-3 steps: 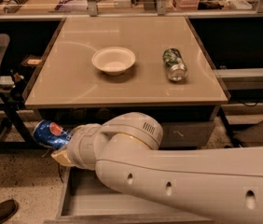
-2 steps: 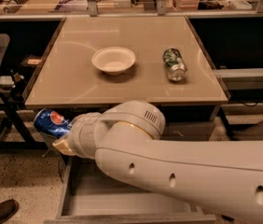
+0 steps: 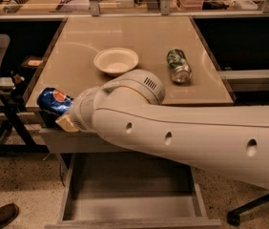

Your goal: Pick pepsi can from middle drawer and place on counter

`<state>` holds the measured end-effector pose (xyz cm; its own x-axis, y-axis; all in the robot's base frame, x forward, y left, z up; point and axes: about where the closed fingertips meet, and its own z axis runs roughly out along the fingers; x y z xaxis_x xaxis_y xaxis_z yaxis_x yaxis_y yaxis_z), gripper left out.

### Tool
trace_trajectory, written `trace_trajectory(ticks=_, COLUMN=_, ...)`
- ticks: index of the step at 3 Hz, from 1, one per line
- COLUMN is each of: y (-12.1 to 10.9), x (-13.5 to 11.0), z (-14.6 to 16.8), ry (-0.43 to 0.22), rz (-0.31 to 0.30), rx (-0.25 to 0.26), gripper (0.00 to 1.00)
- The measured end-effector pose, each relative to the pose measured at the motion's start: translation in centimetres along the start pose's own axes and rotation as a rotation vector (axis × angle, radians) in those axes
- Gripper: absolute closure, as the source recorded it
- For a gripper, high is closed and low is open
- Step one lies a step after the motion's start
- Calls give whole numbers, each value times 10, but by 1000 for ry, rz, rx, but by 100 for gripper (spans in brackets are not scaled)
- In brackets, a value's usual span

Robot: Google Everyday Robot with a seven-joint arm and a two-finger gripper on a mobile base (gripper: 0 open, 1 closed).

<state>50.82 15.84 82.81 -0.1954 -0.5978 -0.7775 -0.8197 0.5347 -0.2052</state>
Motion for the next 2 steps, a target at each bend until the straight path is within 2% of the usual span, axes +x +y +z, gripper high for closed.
trace_trajectory(ticks=2, y=-35, x=-35, z=18, ry=-60, rz=33, rx=-8, gripper=100)
